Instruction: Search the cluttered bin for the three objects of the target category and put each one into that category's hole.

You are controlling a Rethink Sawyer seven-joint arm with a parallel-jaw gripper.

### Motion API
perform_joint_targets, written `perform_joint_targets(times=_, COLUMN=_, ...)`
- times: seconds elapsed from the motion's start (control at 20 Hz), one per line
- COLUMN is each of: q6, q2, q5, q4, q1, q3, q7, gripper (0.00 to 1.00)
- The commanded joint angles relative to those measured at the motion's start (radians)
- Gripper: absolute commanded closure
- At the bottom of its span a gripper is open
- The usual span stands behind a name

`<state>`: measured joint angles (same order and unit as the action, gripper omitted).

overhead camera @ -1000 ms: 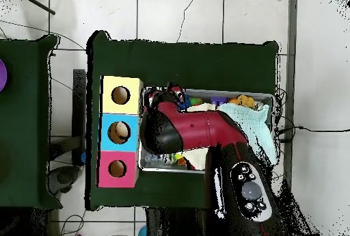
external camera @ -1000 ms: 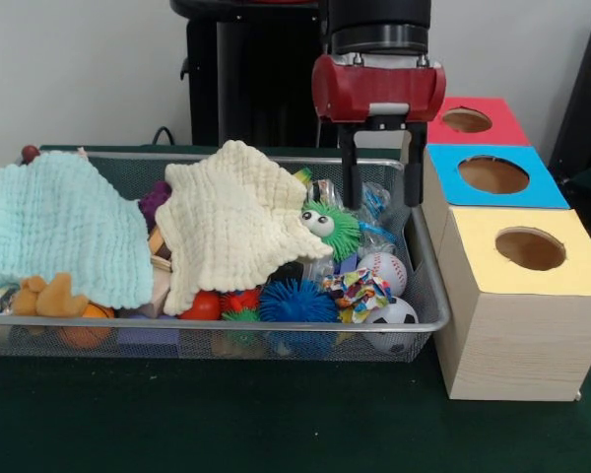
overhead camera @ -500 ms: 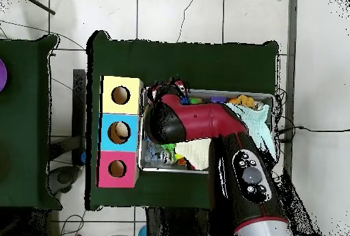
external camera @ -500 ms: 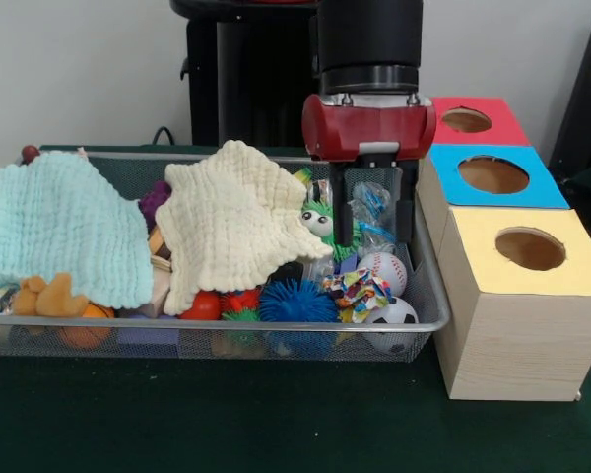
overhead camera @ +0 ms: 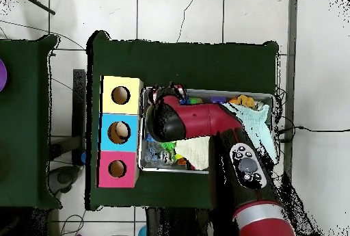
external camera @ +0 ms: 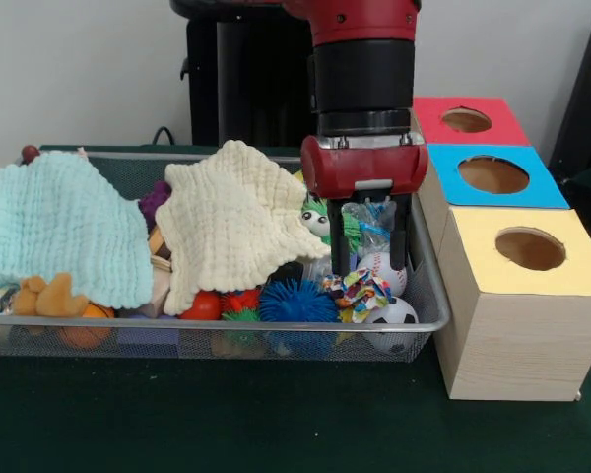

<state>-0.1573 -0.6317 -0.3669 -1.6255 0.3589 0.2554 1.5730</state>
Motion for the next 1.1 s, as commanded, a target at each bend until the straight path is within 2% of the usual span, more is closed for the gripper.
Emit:
perform_joint_targets(times=0.05, q6=-0.148, q2=0.098, q5=-0.057, q4=0.047, q1=0.030, q3=0.055, q7=-0.048, gripper=0.00)
perform_joint_targets(times=1.1, q6=-0.170, q2=0.197, q5=-0.069, q4=0.035, q1=0.083, q3=0.104, q7=-0.070, gripper=0.00)
